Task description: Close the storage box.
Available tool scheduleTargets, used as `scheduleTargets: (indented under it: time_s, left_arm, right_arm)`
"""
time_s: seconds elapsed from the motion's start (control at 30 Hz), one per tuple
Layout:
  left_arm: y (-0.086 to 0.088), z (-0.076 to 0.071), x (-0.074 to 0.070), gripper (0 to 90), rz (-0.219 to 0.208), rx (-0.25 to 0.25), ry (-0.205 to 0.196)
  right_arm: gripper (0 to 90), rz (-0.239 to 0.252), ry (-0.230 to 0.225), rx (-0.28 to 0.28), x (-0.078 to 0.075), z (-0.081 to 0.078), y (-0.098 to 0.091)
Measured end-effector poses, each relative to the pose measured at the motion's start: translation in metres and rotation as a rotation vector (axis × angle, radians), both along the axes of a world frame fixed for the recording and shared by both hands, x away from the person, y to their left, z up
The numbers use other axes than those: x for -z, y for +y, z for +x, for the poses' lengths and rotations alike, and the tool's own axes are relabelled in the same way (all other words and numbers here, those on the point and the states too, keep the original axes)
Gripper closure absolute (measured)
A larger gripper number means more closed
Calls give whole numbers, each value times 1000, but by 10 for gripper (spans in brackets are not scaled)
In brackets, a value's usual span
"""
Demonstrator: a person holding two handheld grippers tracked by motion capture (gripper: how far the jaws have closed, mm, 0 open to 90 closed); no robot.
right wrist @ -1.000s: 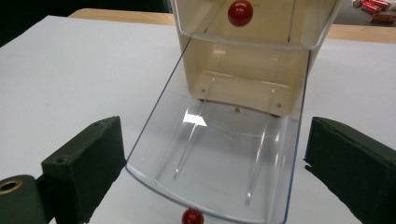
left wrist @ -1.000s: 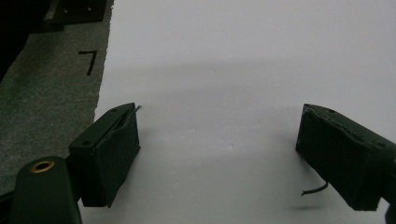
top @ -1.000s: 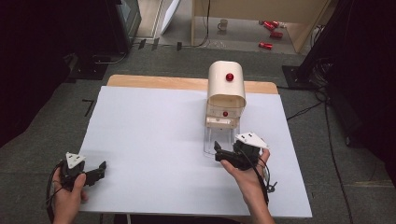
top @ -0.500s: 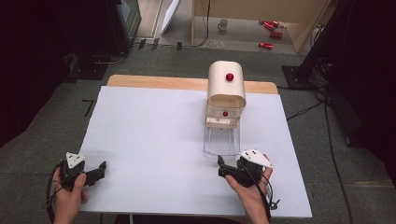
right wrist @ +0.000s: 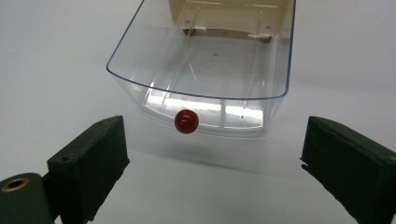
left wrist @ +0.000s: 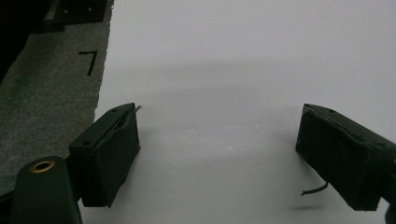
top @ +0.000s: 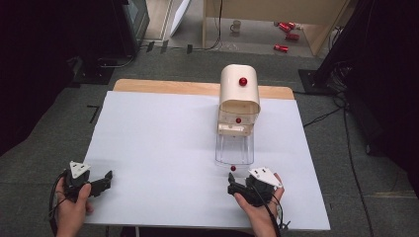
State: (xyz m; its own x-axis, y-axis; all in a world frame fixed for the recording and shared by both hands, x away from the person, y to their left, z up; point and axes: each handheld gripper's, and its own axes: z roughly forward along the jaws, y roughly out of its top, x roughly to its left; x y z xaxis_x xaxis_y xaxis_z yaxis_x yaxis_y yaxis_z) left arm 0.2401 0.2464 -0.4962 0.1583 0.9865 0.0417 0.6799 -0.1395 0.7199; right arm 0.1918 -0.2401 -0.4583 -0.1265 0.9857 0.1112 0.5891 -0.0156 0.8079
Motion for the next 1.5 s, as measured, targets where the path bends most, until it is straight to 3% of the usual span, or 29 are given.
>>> scheduleTargets:
  time_s: [0.4,0.53,0.77,1.0,1.5]
  left_arm:
    - [0,0,0,135,0,0,0]
    - [0,0,0,135,-1,0,0]
    - [0,0,0,135,-1,0,0]
    - [0,0,0,135,-1,0,0]
    - [0,0,0,135,-1,0,-1]
  right_arm:
    - [136,-1,34,23,14,2,3]
    - [203,1,37,20,17,3,4]
    - [395,45,60,6,24,9,5]
    - [567,57,62,-12,29,15,10]
    - [740,37,73,-10,37,25,19]
